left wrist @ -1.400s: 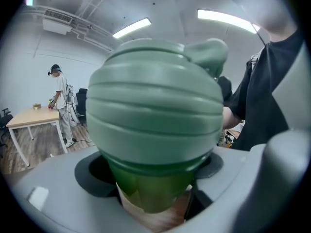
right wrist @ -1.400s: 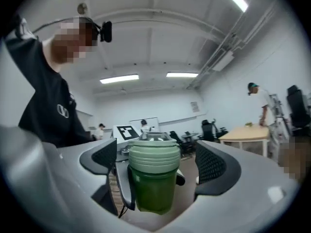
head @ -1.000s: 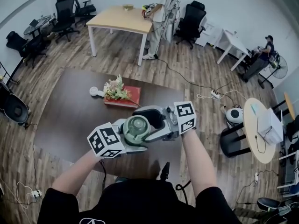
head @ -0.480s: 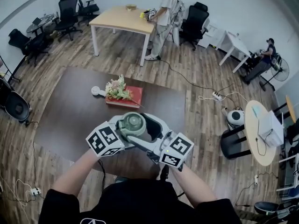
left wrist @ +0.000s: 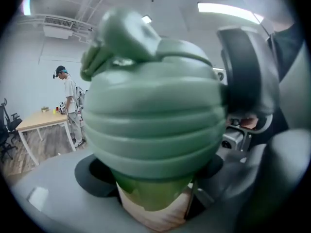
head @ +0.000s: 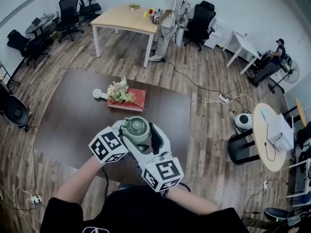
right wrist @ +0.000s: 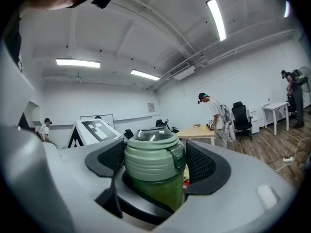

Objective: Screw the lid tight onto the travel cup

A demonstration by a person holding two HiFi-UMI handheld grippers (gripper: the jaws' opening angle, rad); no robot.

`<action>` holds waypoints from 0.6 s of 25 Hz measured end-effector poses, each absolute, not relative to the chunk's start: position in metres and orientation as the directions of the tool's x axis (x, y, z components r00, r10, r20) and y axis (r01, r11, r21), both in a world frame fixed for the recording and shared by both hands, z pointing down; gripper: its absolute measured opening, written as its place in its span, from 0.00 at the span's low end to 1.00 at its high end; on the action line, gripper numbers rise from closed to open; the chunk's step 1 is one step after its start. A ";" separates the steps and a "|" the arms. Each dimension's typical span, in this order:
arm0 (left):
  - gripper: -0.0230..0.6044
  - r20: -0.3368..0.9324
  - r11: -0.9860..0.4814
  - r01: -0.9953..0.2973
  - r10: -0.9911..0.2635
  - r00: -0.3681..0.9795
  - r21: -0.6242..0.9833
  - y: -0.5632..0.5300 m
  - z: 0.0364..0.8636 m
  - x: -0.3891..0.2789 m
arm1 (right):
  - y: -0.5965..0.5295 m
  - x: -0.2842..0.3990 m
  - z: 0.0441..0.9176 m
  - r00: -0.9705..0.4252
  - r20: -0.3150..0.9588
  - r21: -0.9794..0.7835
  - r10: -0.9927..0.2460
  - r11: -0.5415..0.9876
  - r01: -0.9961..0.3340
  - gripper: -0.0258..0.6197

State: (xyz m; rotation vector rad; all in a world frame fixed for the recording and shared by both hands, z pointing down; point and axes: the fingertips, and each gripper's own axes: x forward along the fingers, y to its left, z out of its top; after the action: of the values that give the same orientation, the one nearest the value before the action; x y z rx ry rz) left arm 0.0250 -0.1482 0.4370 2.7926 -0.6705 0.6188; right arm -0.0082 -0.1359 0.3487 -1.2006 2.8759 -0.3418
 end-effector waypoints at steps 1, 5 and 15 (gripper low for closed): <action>0.69 0.441 -0.876 -0.472 -0.385 0.811 0.102 -0.148 0.436 0.022 | -0.134 -0.010 0.347 -0.744 0.062 -0.216 -0.665 0.719 -0.661 0.67; 0.69 0.420 -0.882 -0.453 -0.365 0.831 0.128 -0.144 0.428 0.015 | -0.128 -0.007 0.330 -0.920 -0.043 -0.210 -0.389 0.904 -0.372 0.71; 0.69 0.430 -0.927 -0.350 -0.265 0.863 0.132 -0.123 0.424 0.033 | -0.117 -0.005 0.346 -0.905 0.108 -0.181 0.410 0.904 0.388 0.72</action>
State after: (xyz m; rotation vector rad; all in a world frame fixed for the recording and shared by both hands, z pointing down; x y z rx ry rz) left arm 0.0331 -0.1226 0.4243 2.8308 -0.4729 0.6105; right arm -0.0051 -0.1174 0.3456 0.6758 3.2054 -0.2558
